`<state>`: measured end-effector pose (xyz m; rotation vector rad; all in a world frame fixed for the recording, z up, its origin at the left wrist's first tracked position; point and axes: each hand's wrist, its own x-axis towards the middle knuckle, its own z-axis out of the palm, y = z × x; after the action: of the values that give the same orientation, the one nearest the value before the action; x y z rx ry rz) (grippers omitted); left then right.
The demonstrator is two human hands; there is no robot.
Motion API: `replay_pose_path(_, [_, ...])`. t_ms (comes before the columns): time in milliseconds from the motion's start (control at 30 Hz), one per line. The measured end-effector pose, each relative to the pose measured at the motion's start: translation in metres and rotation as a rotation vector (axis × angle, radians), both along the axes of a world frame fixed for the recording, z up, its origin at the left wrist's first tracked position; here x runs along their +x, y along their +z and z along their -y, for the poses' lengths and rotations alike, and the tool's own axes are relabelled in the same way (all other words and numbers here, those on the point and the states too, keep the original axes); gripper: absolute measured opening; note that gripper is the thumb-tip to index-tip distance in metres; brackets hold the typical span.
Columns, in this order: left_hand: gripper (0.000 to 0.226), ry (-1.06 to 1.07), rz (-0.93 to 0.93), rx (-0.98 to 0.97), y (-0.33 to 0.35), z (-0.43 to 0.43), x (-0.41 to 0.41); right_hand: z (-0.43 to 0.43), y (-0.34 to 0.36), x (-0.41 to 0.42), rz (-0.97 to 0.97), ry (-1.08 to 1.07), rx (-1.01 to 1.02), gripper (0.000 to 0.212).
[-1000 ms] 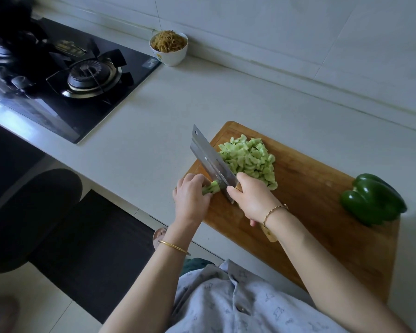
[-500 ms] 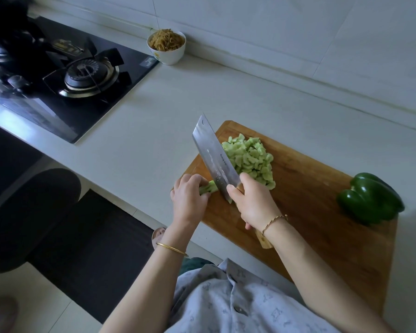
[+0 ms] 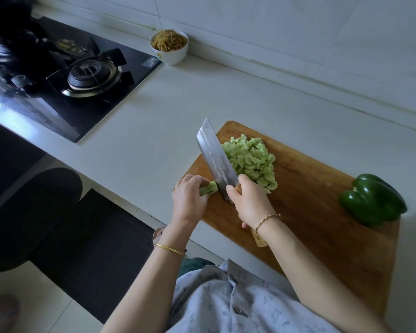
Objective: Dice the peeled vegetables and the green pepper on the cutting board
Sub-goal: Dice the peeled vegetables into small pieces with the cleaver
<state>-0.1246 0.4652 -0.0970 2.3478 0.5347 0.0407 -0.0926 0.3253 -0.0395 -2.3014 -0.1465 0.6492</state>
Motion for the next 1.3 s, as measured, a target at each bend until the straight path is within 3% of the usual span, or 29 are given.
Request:
replay_pose_path(367, [0.026, 0.028, 0.047, 0.036, -0.004, 0.004, 0.002, 0.008, 0.005, 0.003, 0.000, 0.017, 0.050, 0.019])
replay_pose_path(700, [0.020, 0.021, 0.077, 0.041, -0.006, 0.003, 0.001, -0.003, 0.004, 0.002, 0.009, 0.084, -0.082, 0.021])
replay_pose_path(900, [0.031, 0.039, 0.030, 0.070, -0.003, 0.001, -0.004, 0.001, 0.000, 0.001, 0.019, -0.012, 0.011, 0.026])
replay_pose_path(1300, [0.024, 0.023, 0.033, 0.048, -0.007, 0.005, 0.007, 0.007, 0.007, 0.006, -0.017, 0.039, 0.003, 0.022])
